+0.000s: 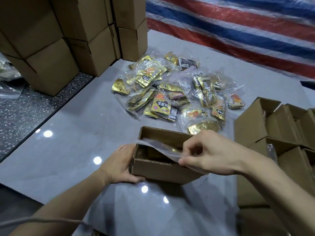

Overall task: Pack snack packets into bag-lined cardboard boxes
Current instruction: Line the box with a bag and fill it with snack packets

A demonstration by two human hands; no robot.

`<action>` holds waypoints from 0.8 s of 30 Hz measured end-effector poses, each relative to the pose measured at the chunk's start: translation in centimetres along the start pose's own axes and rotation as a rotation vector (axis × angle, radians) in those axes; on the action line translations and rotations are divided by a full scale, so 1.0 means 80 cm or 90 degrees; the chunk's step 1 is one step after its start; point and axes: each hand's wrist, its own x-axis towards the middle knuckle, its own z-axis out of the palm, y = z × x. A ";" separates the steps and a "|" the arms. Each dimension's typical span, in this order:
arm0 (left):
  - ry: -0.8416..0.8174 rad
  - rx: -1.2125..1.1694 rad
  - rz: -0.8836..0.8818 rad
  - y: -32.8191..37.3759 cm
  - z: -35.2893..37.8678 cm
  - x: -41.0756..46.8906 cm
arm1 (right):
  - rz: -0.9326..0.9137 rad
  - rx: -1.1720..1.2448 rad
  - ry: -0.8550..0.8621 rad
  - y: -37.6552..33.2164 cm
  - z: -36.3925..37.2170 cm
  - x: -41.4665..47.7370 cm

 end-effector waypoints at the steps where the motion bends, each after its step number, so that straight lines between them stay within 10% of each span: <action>1: -0.004 0.004 -0.003 0.003 -0.002 0.000 | -0.003 0.095 -0.064 0.001 -0.003 -0.001; 9: 0.006 0.002 -0.012 0.011 -0.003 0.000 | 0.216 0.420 -0.121 0.010 0.020 0.031; 15: -0.030 0.032 -0.003 -0.003 0.003 0.003 | 0.168 -0.151 0.123 0.008 0.047 0.050; 24: -0.008 0.014 -0.026 0.008 -0.003 0.001 | 0.131 -0.319 0.136 -0.053 0.055 0.043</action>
